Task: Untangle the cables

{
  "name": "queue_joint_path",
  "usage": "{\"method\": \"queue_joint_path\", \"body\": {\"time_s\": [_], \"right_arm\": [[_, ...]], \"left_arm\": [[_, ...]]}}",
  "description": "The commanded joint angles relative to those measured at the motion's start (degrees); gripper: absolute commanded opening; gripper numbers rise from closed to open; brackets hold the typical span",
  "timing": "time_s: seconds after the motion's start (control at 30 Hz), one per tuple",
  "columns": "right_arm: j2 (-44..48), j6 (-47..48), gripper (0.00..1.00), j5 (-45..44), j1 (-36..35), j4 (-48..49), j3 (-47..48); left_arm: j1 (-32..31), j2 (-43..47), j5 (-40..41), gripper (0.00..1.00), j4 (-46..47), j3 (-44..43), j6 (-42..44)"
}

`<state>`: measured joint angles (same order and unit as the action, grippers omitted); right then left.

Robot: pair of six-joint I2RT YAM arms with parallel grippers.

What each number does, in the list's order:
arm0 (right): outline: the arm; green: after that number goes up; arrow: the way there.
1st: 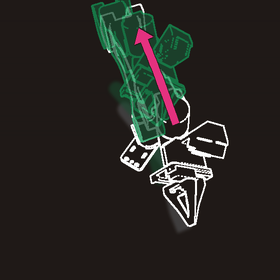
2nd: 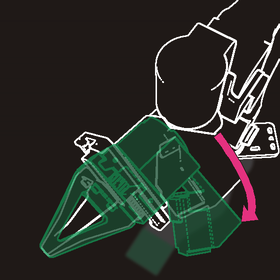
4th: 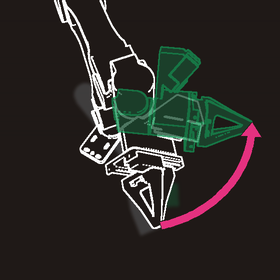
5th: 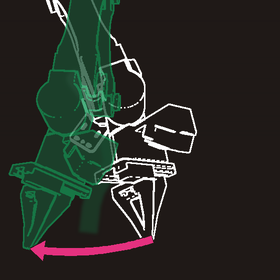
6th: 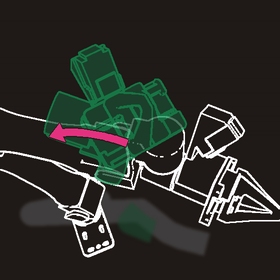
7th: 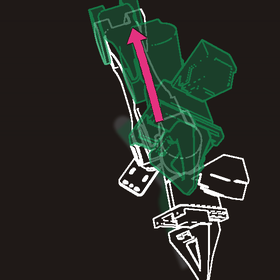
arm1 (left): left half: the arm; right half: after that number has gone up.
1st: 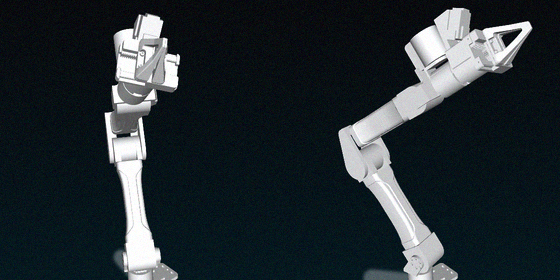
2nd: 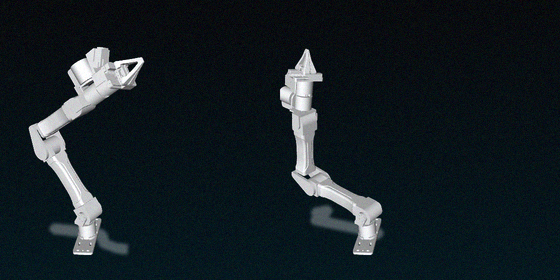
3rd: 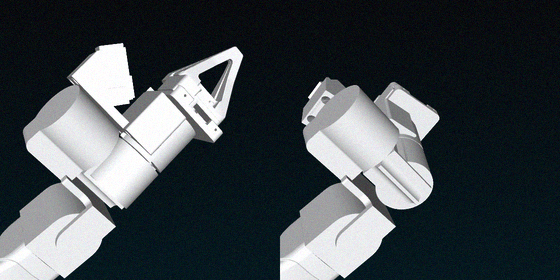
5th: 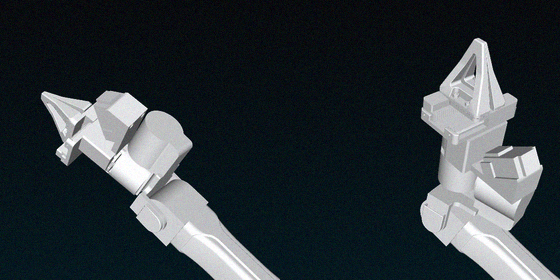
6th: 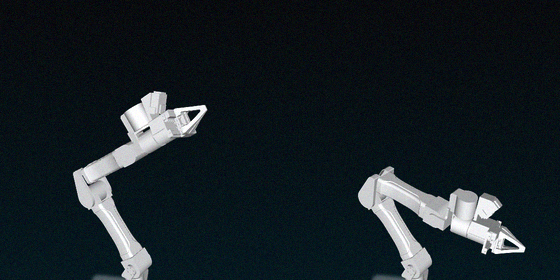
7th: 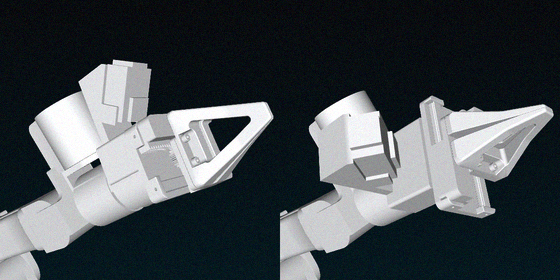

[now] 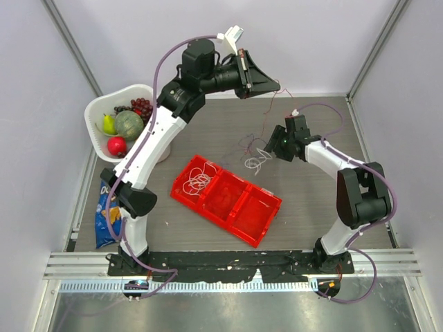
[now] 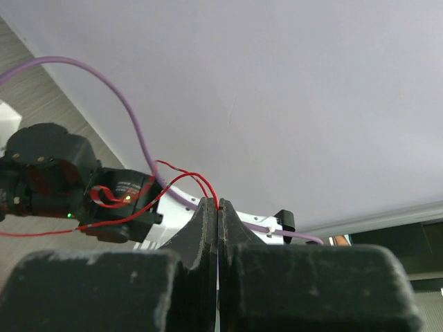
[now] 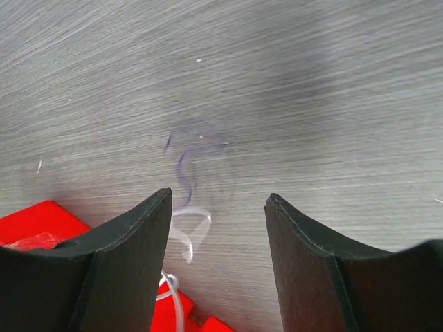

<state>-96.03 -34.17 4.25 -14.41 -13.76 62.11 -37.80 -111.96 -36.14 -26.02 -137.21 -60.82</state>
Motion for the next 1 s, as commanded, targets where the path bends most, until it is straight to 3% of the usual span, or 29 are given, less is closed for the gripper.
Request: {"method": "queue_joint_path", "body": {"time_s": [0.0,0.17,0.5,0.63,0.8,0.97], "right_arm": [[4.1,1.2,0.62,-1.8,3.3,-5.0,2.3],[7.4,4.3,0.63,1.0,6.9,-10.8,2.0],[8.9,7.0,0.63,13.0,7.4,-17.3,3.1],[11.5,7.6,0.62,22.2,7.1,-10.2,0.3],[11.1,-1.5,0.62,22.6,6.9,0.9,-1.5],[5.7,-6.6,0.61,25.4,6.6,5.0,-0.8]], "left_arm": [[0.9,-2.0,1.3,0.0,-2.5,-0.8,-0.4],[1.8,-3.4,2.5,0.0,-4.4,-1.6,-0.7],[2.6,-5.4,0.1,0.0,-1.4,-2.1,-4.1],[3.5,-5.1,-1.4,0.0,-0.5,-1.1,-5.8],[4.4,-4.7,-3.1,0.0,1.7,-0.7,-7.8],[4.6,-4.8,-4.5,0.0,3.8,-1.0,-9.9]]}}
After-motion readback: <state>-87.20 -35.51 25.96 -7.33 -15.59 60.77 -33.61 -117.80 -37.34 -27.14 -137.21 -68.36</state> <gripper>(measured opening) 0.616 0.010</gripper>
